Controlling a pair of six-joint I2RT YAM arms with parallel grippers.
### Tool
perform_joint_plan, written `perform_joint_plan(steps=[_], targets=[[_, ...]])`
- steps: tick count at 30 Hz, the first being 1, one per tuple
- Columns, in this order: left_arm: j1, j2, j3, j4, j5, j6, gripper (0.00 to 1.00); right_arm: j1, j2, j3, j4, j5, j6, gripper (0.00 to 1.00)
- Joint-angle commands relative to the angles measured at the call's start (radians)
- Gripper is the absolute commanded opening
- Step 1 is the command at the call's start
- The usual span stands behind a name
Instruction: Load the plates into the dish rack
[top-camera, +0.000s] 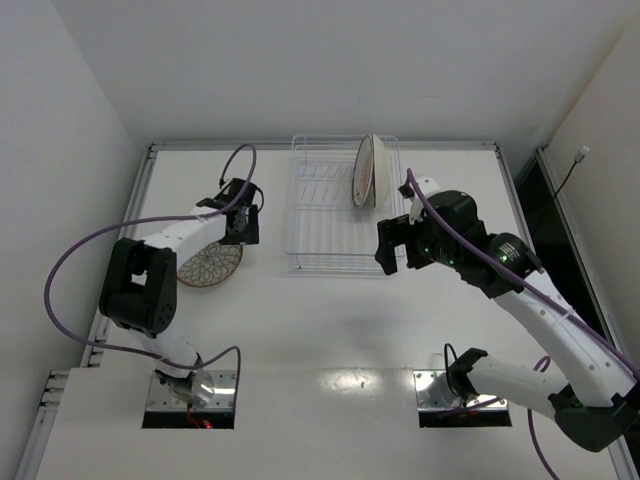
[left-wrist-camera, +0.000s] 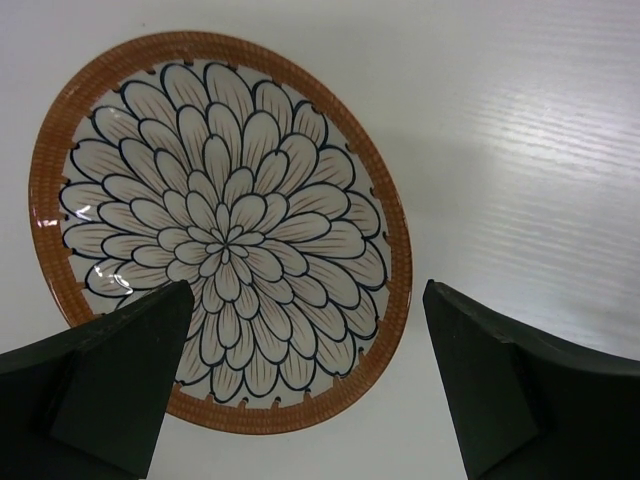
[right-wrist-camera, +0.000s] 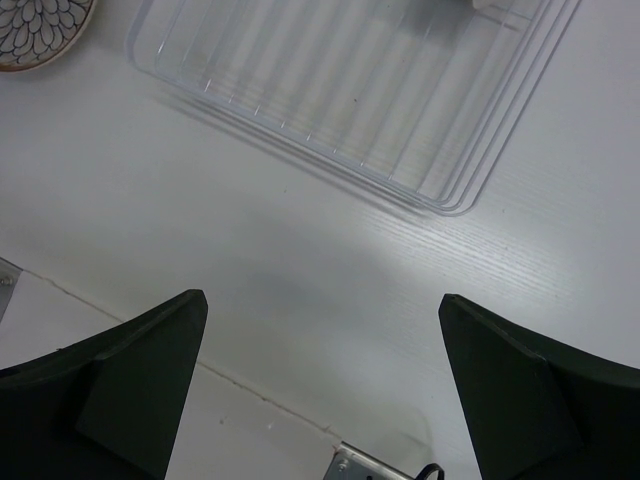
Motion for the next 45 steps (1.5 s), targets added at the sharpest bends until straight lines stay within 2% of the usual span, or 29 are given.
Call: perform_joint_plan(steps=[1,4,11,18,21,22,24,25,30,35,41,42,45], targets=[[0.012,0.015,-0.018,0.040,-0.016,0.008,0.99,-0.002,-0.020,0.030,-0.010,0.021,-0.003,1.00],[0.012,0.035,-0.018,0.040,-0.007,0.008,0.99,-0.002,-0.009,0.030,-0.010,0.030,0.006,1.00],[0.012,0.102,0.001,0.040,0.016,0.019,0.88,-0.002,0.012,0.048,-0.010,0.011,0.036,1.00],[0.012,0.156,0.021,0.031,0.043,0.037,0.72,-0.002,0.043,0.048,0.000,0.002,0.046,1.00],[0.012,0.165,0.021,0.022,0.053,0.038,0.56,-0.002,0.052,0.057,0.000,-0.007,0.046,1.00],[0.012,0.165,0.021,0.022,0.053,0.038,0.39,-0.002,0.052,0.057,0.000,-0.007,0.046,1.00],[0.021,0.176,0.021,0.022,0.053,0.038,0.19,-0.002,0.052,0.067,0.000,-0.007,0.055,1.00],[0.021,0.188,0.030,0.013,0.053,0.038,0.00,-0.002,0.052,0.067,0.000,-0.007,0.055,1.00],[0.021,0.197,0.030,0.003,0.028,0.027,0.00,-0.002,0.026,0.057,-0.010,0.002,0.064,1.00],[0.021,0.118,0.045,-0.021,0.008,0.005,0.00,-0.002,-0.012,0.028,-0.019,0.011,0.064,1.00],[0.008,-0.056,0.261,-0.162,0.036,-0.044,0.00,-0.011,-0.034,0.010,-0.028,0.030,0.064,1.00],[-0.003,-0.056,0.368,-0.188,0.036,-0.054,0.00,-0.011,-0.044,0.010,-0.019,0.030,0.064,1.00],[-0.045,-0.056,0.556,-0.280,0.036,-0.054,0.00,-0.011,-0.054,-0.015,-0.007,0.030,0.064,1.00]])
